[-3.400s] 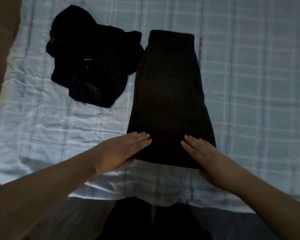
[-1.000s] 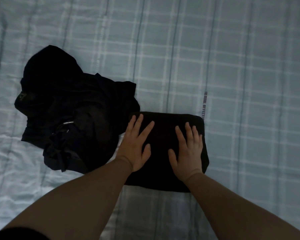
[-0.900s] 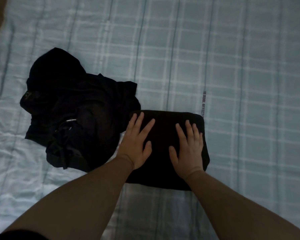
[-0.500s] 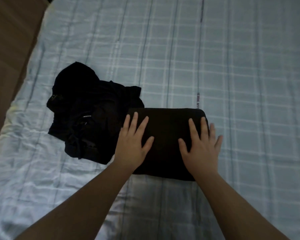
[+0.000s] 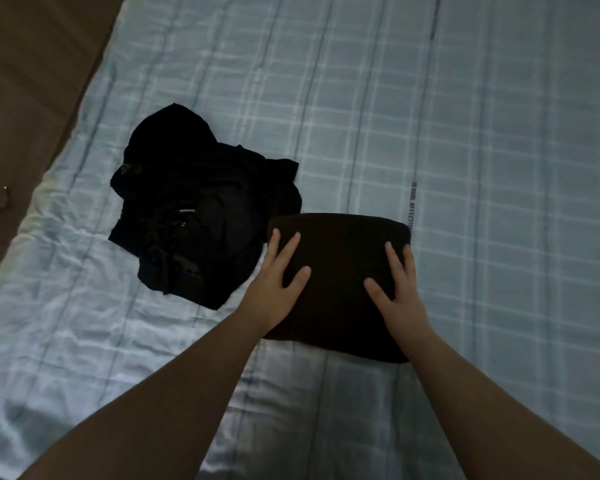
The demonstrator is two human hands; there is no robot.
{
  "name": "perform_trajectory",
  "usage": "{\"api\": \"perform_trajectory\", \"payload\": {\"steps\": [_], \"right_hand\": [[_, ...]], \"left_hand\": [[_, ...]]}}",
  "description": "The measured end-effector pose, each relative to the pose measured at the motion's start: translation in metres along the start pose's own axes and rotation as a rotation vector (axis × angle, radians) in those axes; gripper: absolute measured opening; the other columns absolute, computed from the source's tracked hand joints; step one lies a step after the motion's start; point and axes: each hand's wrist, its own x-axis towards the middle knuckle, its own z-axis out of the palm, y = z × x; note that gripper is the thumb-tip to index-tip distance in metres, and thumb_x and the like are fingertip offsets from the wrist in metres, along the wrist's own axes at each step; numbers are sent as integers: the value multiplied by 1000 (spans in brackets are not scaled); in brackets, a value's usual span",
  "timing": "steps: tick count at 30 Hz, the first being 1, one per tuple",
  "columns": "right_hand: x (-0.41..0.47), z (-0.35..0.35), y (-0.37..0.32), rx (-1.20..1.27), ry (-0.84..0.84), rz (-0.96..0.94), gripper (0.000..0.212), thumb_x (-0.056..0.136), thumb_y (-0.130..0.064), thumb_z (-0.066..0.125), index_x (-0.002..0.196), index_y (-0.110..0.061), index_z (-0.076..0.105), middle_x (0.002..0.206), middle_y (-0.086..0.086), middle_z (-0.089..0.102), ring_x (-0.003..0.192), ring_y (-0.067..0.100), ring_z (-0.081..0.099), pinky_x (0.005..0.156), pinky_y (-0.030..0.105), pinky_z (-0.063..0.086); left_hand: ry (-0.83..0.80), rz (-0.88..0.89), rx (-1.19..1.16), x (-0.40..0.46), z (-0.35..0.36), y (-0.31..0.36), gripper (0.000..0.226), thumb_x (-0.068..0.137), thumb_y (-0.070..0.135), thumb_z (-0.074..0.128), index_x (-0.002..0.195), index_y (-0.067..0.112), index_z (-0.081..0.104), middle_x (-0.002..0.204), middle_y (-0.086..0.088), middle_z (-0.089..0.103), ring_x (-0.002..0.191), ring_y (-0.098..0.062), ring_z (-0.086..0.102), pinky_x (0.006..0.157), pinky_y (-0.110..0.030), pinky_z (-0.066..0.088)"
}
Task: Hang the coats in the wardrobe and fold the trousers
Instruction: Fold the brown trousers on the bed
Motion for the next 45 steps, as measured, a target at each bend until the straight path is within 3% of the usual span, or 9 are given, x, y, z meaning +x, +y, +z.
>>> {"api": "perform_trajectory", "payload": {"steps": [4, 9, 18, 22, 27, 29, 31, 40, 45], "right_hand": [[-3, 3, 0, 10, -2, 6, 79, 91, -53, 56, 154, -51, 9, 164, -22, -12, 151, 8, 6, 113, 34, 20], [-13, 0, 0, 84, -68, 7, 87, 83, -59, 58, 155, -50, 10, 164, -21, -13, 144, 0, 1, 115, 35, 16], [-60, 17, -41, 182, -20, -157, 81, 91, -30, 71, 155, -45, 22, 165, -20, 4, 148, -1, 10, 117, 28, 19], [-88, 21, -105, 194, -32, -287, 82, 92, -35, 69, 155, -47, 18, 165, -21, 0, 151, 3, 8, 120, 31, 19], [-127, 29, -229, 165, -105, -514, 80, 91, -36, 69, 155, -46, 21, 164, -23, 1, 146, -10, 9, 109, 8, 20], [-150, 41, -274, 151, -131, -607, 80, 91, -36, 69, 153, -50, 21, 163, -25, 0, 144, -13, 9, 109, 10, 21], [-178, 60, -312, 129, -148, -683, 80, 91, -37, 69, 153, -51, 20, 163, -25, -1, 143, -15, 7, 110, 14, 21], [-349, 242, -459, 36, -370, -1051, 80, 92, -32, 69, 155, -44, 21, 165, -19, -1, 141, -20, 4, 102, -4, 17], [-471, 370, -513, 57, -543, -1219, 79, 88, -49, 63, 155, -44, 23, 165, -19, 2, 150, -1, 9, 114, 20, 23]], "left_hand": [[31, -22, -36, -10, 3, 7, 60, 97, 45, 54, 149, 50, 25, 163, 19, -2, 142, 8, 7, 94, 5, 14], [81, -6, -57, -25, 6, 7, 60, 95, 46, 55, 148, 53, 27, 163, 21, -1, 143, 8, 10, 103, -8, 20], [282, 45, -56, -95, -27, 28, 62, 95, 34, 58, 150, 42, 32, 164, 19, 1, 143, 14, 8, 101, 5, 18], [370, 118, -27, -131, -94, 62, 60, 95, 31, 60, 150, 39, 35, 164, 17, 4, 147, 6, 11, 108, -1, 20], [580, 135, 16, -201, -189, 99, 60, 98, 32, 56, 151, 38, 31, 165, 15, 1, 135, 26, 6, 96, 8, 20], [659, 142, 24, -236, -227, 108, 60, 98, 32, 55, 152, 38, 30, 164, 16, 0, 132, 28, 4, 93, 9, 19], [736, 147, 30, -277, -263, 111, 60, 98, 32, 55, 151, 40, 29, 164, 18, -1, 132, 29, 3, 91, 10, 21], [1128, 3, 71, -514, -403, 20, 62, 98, 35, 53, 153, 42, 23, 161, 26, -9, 129, 32, -5, 87, 12, 15], [1324, -93, 72, -666, -462, -48, 62, 98, 35, 52, 153, 41, 23, 160, 28, -10, 117, 41, 0, 78, 13, 23]]}}
